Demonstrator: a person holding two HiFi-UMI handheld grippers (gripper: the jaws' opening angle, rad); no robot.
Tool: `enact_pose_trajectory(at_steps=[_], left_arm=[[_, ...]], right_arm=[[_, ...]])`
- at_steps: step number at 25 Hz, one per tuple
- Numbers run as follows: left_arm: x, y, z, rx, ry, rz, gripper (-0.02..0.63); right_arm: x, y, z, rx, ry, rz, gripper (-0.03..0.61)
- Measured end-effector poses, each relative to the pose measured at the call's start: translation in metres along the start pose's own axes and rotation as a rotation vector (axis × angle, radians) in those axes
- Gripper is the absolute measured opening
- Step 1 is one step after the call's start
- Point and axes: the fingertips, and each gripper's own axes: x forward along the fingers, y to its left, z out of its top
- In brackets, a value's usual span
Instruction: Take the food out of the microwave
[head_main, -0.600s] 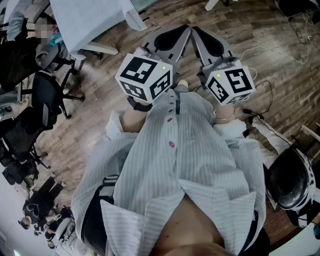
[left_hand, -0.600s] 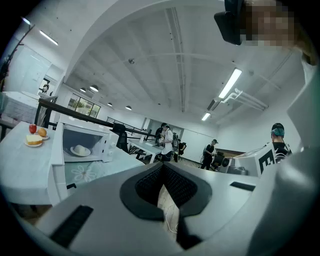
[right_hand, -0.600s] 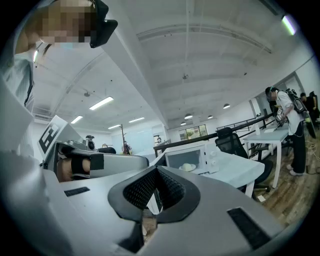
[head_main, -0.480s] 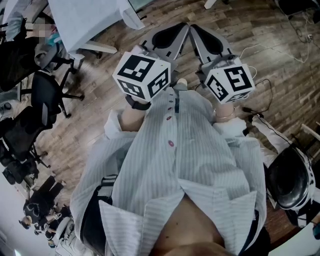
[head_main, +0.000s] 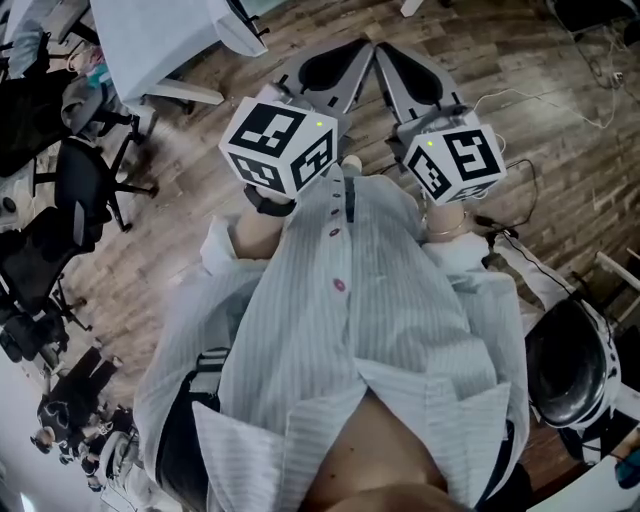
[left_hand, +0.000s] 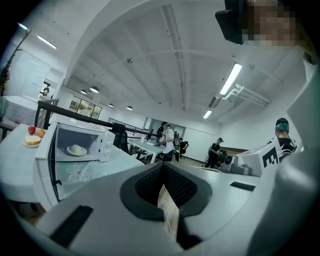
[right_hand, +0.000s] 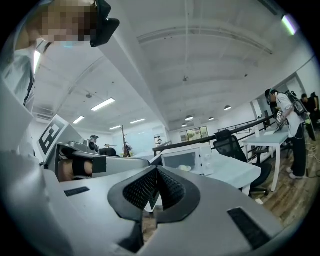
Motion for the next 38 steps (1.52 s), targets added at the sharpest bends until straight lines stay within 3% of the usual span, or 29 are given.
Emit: enact_pose_trajectory(at_steps=[9,15,24,38], left_arm=[[0.019,-0.003,-0.005,-0.008,0.003,0.016,0.008],[0.027,0.036,-0.001,-0.025,0.009,0.036,0.008],[0.094,0.090,0.031,-0.027,-0.019,0.021,0.008],[0.149,0.156,0.049,-0.031,-0.015,0.058,0.008]], right_arm=[[-0.006,-0.024,0.003,0.003,-0.011,0.000,0.032],[0.025,-0.040,-0.004,0.046,0.011,-0.012,0.032],[0.092,-0.099,0.018,0.026,0.013,-0.022,0.034],[0.181,-0.147,0.026,0.016,0.033,0.036,0.032]])
